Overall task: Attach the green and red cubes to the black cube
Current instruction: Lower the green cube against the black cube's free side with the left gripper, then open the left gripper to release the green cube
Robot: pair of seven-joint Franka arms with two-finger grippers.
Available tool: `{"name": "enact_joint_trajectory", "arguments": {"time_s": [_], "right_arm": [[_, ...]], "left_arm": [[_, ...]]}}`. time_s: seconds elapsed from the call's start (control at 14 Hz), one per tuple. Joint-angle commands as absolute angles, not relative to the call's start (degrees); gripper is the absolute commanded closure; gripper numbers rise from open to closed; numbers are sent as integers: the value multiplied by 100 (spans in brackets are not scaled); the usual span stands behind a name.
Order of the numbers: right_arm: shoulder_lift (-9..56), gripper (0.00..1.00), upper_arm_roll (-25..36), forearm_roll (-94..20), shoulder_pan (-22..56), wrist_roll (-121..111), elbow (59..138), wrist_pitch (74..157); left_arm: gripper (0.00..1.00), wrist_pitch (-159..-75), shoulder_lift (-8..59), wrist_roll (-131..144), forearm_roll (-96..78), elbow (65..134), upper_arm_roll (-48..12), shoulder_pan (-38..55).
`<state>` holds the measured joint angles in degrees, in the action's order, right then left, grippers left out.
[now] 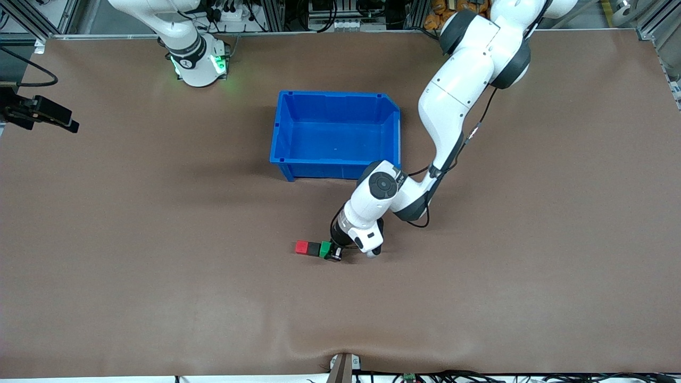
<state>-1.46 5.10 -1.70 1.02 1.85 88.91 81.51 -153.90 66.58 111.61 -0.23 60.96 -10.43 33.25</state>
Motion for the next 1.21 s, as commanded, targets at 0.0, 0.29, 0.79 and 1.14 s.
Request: {"name": "enact_joint_trajectory", "arguments": {"time_s": [0.0, 0.29, 0.79, 1.14], "right_arm": [[-97, 0, 492, -114, 97, 237, 8763, 8068], [-97, 0, 492, -114, 105, 246, 8754, 8068], [-88, 0, 483, -123, 132, 246, 8763, 8077], [-88, 0, 483, -123, 132, 246, 8763, 8077]], "left_arm": [[100, -15504, 7058, 11259, -70, 5634, -967, 3516], [51, -15530, 7031, 11276, -70, 5643, -958, 3524], [0, -15145, 6716, 11276, -62, 5669, -949, 3472], [0, -14853, 6521, 11233, -62, 5669, -949, 3436]]}}
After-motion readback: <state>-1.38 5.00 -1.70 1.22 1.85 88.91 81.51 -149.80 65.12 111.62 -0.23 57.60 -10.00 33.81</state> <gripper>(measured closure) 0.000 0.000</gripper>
